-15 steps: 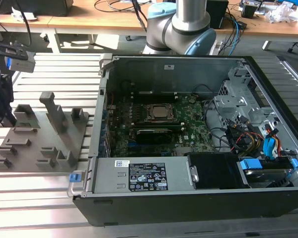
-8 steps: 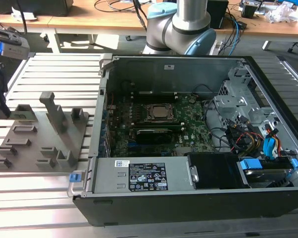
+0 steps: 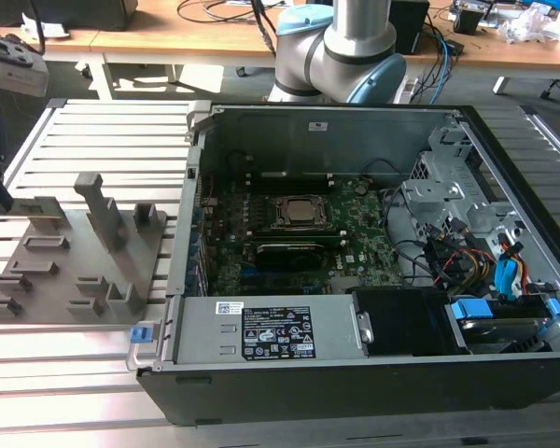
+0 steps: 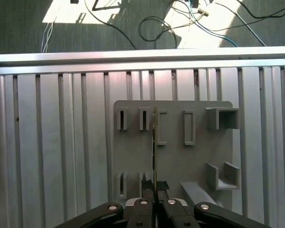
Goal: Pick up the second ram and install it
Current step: 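Pick up the second ram and move it above second insertion slot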
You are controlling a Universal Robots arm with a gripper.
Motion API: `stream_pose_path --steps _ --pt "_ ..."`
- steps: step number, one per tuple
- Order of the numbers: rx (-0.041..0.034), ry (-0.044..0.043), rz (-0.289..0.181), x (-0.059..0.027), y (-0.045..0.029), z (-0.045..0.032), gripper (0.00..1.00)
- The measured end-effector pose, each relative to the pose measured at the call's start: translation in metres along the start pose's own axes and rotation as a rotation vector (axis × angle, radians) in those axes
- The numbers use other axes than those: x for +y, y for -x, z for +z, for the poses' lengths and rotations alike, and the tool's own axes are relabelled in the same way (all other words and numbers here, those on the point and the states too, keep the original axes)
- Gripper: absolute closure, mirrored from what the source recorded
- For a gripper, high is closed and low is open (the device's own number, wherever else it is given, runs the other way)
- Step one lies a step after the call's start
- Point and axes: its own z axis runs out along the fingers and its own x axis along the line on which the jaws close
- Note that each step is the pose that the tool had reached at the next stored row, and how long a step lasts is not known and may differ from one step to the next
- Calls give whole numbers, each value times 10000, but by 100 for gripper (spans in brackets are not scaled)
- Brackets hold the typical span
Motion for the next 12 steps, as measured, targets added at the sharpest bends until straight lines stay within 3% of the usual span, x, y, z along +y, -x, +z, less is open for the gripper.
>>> stream_pose_path --steps 12 --pt "-4 1 0 5 13 -260 86"
